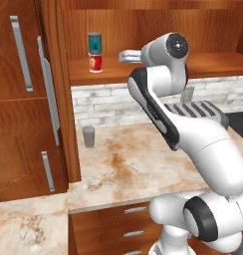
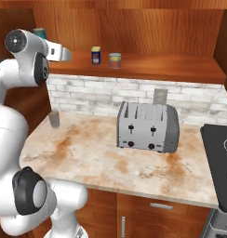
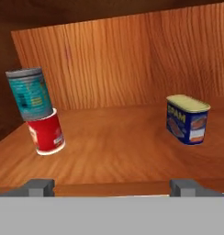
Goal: Stack two cans on top of the other two cans in the cabinet.
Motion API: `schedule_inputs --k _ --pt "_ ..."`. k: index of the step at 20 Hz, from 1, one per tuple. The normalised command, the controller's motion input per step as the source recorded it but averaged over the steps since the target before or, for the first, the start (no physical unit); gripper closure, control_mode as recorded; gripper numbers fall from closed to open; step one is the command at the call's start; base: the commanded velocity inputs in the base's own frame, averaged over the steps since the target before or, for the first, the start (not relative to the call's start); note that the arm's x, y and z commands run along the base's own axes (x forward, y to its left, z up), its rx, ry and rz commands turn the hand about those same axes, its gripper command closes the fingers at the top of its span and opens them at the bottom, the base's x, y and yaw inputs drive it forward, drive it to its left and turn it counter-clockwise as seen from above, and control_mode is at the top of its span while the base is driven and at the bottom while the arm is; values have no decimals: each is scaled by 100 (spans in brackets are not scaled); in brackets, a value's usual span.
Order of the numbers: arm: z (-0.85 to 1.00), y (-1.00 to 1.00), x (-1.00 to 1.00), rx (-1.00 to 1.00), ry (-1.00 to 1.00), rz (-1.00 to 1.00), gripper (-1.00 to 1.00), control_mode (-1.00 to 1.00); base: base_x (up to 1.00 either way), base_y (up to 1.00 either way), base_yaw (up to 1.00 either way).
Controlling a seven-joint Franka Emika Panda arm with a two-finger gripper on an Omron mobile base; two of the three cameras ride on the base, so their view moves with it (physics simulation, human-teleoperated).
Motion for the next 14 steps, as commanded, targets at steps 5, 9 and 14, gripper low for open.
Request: schedule_inputs --k 5,9,14 --pt "0 -58 -25 1 18 -1 -100 -100 0 0 0" --pt "0 -61 -4 0 16 -6 -100 -100 0 0 0" --pt "-1 -45 1 -2 18 -10 -100 -100 0 0 0"
